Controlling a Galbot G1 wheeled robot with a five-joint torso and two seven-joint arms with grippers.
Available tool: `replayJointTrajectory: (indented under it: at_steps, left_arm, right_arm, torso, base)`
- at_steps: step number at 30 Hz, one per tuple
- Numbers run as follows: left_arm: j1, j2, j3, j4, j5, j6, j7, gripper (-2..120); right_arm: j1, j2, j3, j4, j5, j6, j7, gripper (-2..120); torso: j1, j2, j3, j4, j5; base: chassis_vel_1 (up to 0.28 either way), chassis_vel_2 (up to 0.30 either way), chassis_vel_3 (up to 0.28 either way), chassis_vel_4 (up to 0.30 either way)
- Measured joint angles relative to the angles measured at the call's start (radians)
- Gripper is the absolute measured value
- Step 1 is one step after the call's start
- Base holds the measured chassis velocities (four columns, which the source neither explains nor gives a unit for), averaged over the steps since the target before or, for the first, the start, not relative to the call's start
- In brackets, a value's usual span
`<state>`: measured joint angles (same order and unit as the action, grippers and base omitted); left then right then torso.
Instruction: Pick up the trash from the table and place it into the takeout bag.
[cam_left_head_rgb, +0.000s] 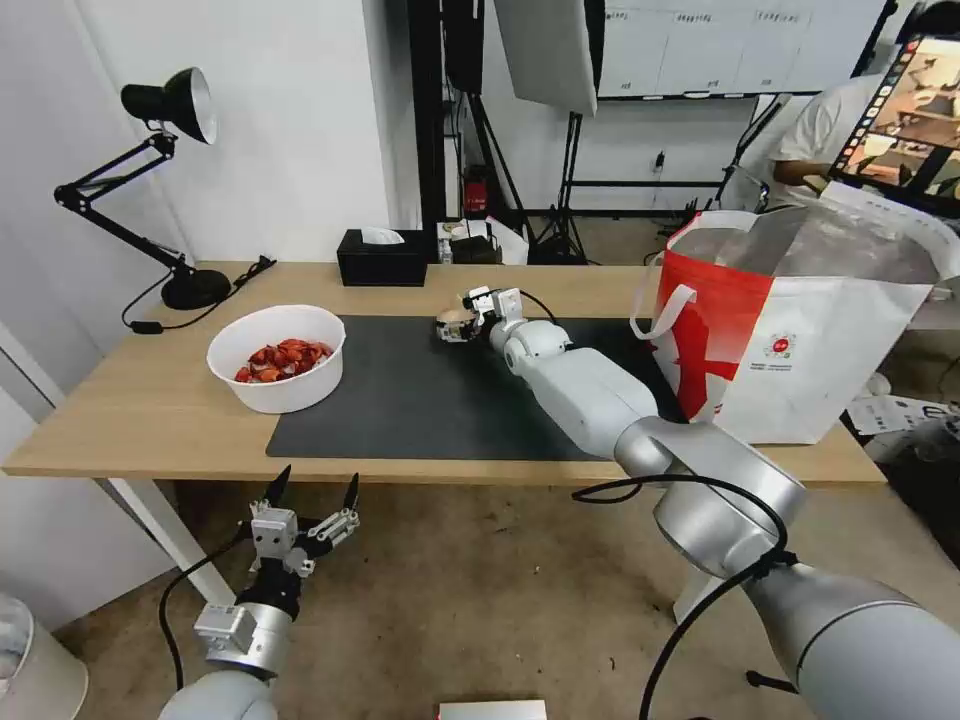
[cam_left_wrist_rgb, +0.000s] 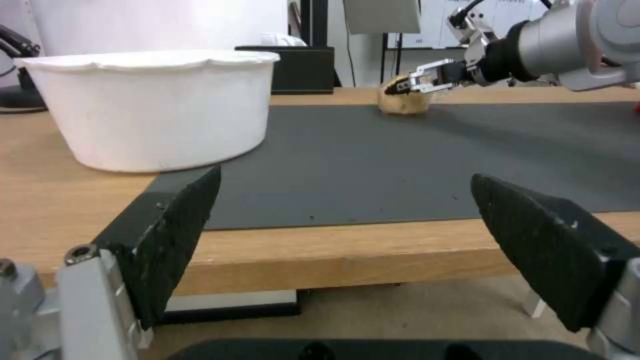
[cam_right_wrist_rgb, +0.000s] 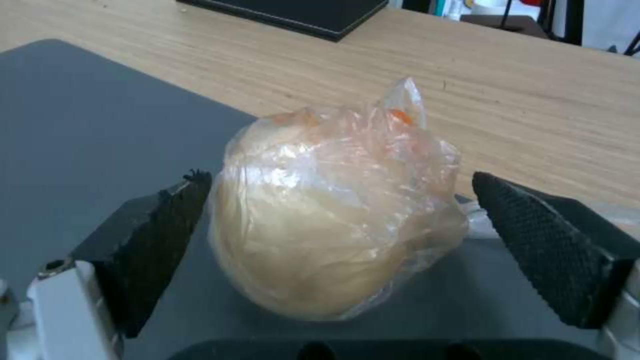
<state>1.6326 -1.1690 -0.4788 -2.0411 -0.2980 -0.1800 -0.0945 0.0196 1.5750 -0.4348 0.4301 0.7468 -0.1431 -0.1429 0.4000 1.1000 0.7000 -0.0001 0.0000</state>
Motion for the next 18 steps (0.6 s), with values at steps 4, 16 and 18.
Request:
replayJointTrajectory:
  at_steps: [4, 16, 18]
  left_arm:
    - [-0.002, 0.0, 0.003, 0.002, 0.0, 0.0, 0.0, 100]
    - [-0.005, -0.002, 0.007, 0.005, 0.0, 0.0, 0.001, 100]
    - [-0.007, -0.002, 0.008, 0.007, 0.0, -0.002, 0.001, 100]
  right_arm:
    - [0.0, 0.0, 0.002, -0.004, -0.009, 0.004, -0.013, 100]
    - [-0.003, 0.0, 0.007, -0.017, -0.025, 0.019, -0.04, 71]
    - [-0.007, -0.001, 0.012, -0.016, -0.027, 0.014, -0.043, 57]
  torso:
    - [0.0, 0.0, 0.0, 0.0002, 0.0]
    - [0.0, 0.0, 0.0, 0.0002, 0.0]
    - [0.0, 0.0, 0.0, 0.0001, 0.0]
  base:
    - [0.0, 0.0, 0.0, 0.0]
    - [0.0, 0.0, 0.0, 0.0]
    - [0.0, 0.0, 0.0, 0.0]
